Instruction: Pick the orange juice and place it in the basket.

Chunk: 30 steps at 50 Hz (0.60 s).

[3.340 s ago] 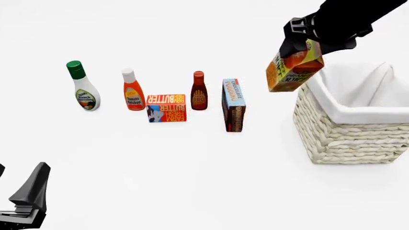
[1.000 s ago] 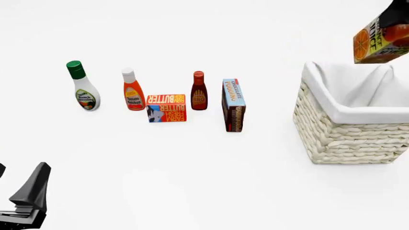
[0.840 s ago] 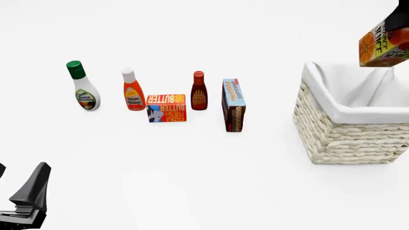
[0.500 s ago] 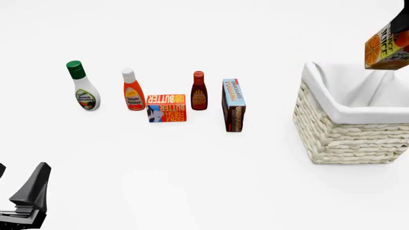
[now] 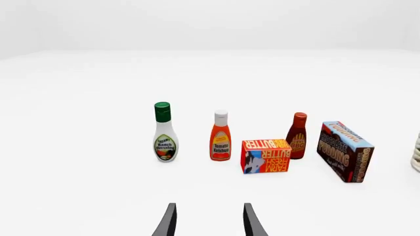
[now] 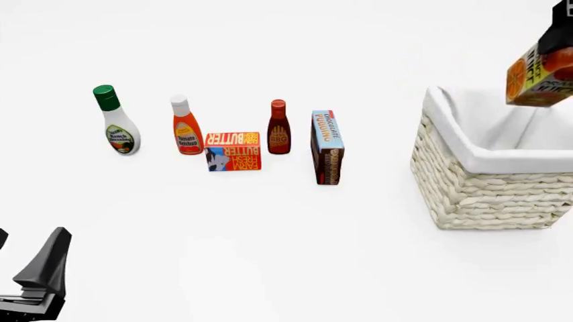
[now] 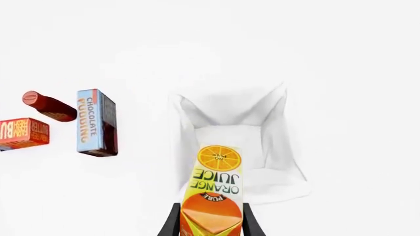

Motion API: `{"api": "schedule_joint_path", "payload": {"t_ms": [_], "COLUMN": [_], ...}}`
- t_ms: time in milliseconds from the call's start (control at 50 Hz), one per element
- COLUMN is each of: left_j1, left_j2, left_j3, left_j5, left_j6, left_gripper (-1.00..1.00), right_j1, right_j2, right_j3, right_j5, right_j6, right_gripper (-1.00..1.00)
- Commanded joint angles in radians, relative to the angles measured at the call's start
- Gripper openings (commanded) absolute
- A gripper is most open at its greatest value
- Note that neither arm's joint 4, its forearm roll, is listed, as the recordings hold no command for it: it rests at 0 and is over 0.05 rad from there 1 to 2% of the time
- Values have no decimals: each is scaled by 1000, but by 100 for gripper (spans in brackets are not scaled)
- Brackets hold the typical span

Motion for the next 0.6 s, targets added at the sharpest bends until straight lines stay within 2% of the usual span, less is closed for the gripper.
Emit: {"api": "schedule_joint_path", "payload": {"t_ms": [20,240,260,380,520,600], "left_j1": [6,6,6,6,6,6], "left_j2": [1,1,1,1,1,1], "left_j3": [3,3,3,3,3,3], "left_j5": [-4,-4,-4,-4,-4,-4], "left_j6": [0,0,0,0,0,0], "left_gripper": [100,100,100,100,100,100], "right_j1": [-8,-20,-9,-44,-39,-49], "right_j2": [57,84,86,86,103,112], "right_j3": [-16,-7,-2,16,17,17], "right_j5": [0,0,0,0,0,0], "right_j6": [57,73,88,83,105,98], "right_gripper": [-100,-100,-100,-100,-100,-100]}}
